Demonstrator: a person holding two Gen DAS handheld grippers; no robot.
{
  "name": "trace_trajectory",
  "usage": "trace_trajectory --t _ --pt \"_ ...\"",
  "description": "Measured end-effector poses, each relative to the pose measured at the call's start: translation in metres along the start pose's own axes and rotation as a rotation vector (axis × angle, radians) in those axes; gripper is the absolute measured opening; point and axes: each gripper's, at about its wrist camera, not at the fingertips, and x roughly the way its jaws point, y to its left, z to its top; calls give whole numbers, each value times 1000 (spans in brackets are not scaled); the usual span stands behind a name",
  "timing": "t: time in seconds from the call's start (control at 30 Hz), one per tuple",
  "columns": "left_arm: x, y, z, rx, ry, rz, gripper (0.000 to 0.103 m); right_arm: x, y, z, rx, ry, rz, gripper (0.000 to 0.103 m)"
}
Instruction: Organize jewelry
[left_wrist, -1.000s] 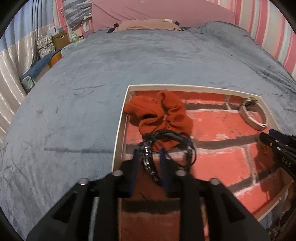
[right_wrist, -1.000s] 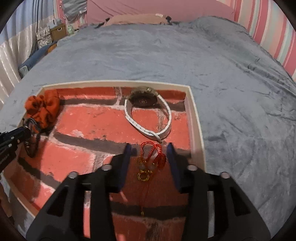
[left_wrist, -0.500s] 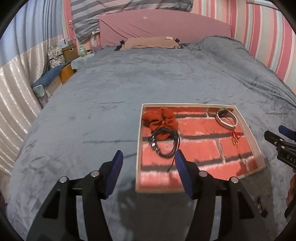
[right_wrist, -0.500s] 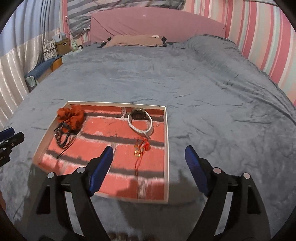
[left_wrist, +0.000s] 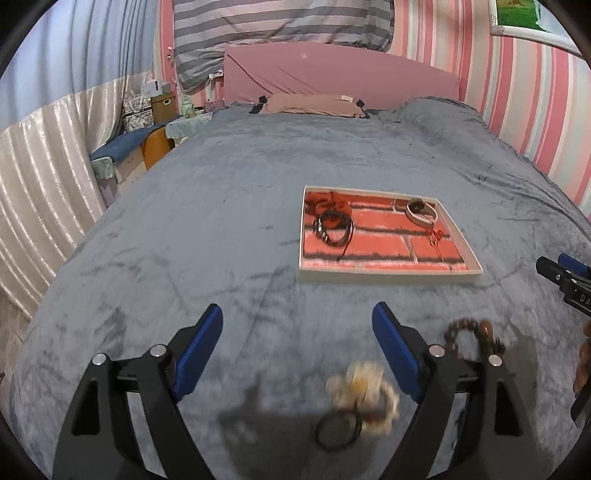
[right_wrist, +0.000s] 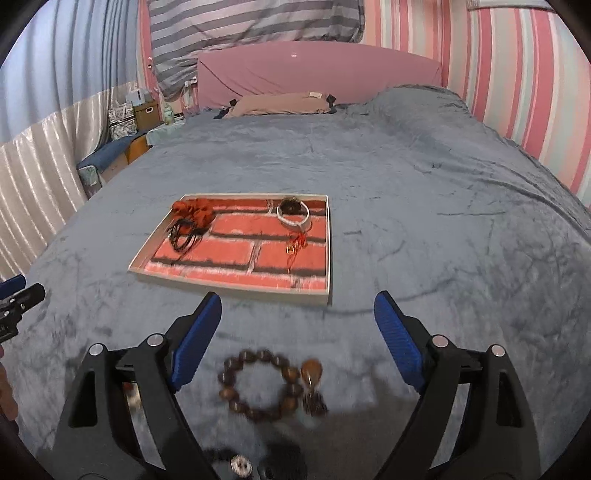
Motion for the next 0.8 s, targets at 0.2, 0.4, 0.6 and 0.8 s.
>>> trace_trajectory --t 0.2,0.4,0.6,0.8 --pt "-14 0 -52 21 2 17 82 -16 -1 -50 -2 -1 -21 85" --pt "-3 -2 -93 39 24 37 82 -20 -11 -95 24 -7 -37 85" --pt "12 5 -121 6 21 62 82 -20 -8 -128 2 -32 -73 85" --pt "19 12 -136 -17 7 52 82 -11 3 -149 -32 -42 -89 85"
